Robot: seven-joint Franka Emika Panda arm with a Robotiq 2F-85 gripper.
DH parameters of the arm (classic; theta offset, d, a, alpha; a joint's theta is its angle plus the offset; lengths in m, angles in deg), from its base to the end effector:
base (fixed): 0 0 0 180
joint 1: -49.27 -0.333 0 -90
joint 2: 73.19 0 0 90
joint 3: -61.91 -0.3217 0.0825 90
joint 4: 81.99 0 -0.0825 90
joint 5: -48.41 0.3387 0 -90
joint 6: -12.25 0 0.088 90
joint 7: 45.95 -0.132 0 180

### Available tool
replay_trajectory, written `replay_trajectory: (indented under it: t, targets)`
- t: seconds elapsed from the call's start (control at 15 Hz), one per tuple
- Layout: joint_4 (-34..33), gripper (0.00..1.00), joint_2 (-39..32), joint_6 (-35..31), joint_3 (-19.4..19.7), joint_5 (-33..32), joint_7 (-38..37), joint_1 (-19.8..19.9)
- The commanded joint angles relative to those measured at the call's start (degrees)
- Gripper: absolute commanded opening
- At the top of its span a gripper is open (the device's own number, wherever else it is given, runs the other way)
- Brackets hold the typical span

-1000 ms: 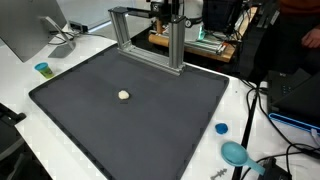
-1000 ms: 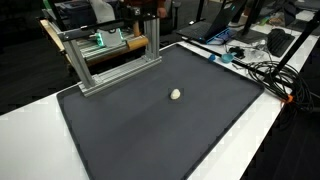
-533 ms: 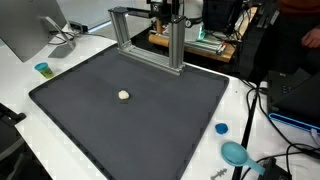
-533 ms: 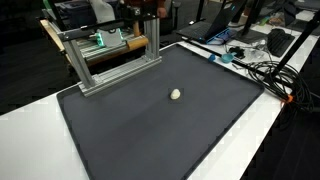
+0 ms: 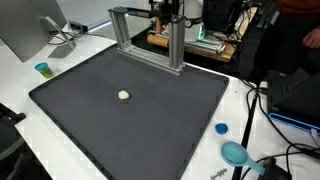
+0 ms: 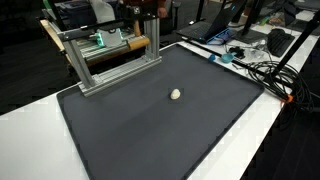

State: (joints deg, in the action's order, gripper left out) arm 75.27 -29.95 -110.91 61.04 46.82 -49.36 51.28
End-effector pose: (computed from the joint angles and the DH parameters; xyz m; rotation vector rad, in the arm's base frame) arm 0.2904 -0.0075 0.4450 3.0979 -0.1075 0.2485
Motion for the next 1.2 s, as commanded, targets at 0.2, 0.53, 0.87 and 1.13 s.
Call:
replay_trajectory:
  t: [0.2,0.53,0.87,1.13]
  targets:
    - [-0.13,0.39,0.28,2.05,-0.64,0.23,-0.29,-0.62]
    - [-0.23,0.21,-0.31,0.92,-0.77,0.67,-0.77,-0.76]
    - [-1.64,0.21,-2.69,-6.93,-1.24,1.25,-4.79,0.6]
    - [-6.18,0.21,-10.07,-16.28,-4.52,-1.37,-10.06,2.53]
